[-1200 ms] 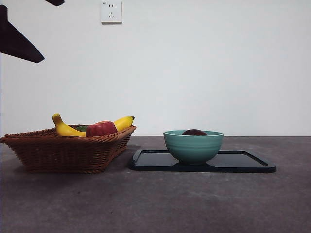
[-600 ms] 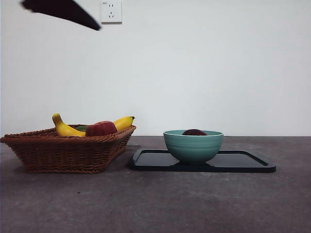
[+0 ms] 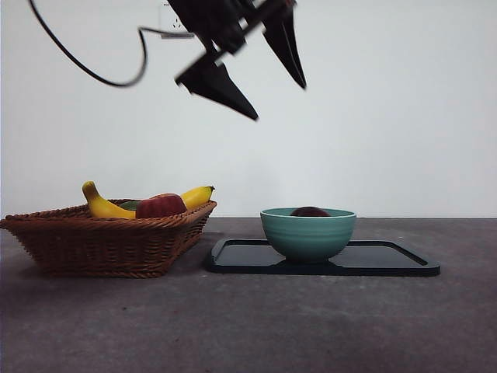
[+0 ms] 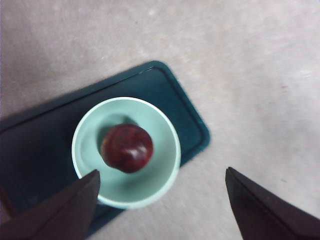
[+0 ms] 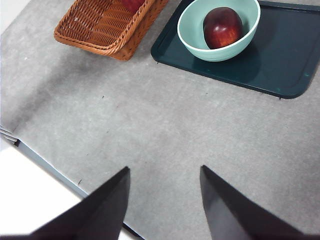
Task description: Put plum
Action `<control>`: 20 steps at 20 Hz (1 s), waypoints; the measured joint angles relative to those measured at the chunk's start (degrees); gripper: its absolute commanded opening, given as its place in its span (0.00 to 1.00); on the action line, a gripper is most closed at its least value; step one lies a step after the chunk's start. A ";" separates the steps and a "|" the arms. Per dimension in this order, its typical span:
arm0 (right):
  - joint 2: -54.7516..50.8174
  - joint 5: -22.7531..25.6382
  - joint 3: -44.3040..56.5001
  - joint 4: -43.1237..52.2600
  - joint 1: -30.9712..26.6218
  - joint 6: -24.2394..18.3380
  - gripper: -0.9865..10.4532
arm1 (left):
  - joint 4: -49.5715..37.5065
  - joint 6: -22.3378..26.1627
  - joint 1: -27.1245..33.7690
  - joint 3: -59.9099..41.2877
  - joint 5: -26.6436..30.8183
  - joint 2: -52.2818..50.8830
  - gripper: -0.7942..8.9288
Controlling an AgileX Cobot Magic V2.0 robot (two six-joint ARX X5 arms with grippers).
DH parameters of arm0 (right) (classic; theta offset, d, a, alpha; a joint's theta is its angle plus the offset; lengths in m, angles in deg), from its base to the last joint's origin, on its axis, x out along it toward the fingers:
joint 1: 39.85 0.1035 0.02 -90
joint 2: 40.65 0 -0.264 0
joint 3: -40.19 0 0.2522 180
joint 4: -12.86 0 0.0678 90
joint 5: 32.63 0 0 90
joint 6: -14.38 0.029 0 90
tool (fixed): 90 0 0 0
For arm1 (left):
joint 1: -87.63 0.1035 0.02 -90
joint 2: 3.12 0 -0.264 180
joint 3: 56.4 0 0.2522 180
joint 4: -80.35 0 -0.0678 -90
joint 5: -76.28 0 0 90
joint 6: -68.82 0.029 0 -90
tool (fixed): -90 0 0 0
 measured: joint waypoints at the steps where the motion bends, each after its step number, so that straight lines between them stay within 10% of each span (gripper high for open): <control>1: 0.00 0.00 0.00 0.02 0.00 0.00 0.28 | -0.11 0.02 -0.24 1.42 0.81 2.14 0.49; 20: 0.00 0.00 0.00 -1.27 0.00 0.00 0.28 | -5.11 8.00 -3.82 5.07 6.60 18.62 0.49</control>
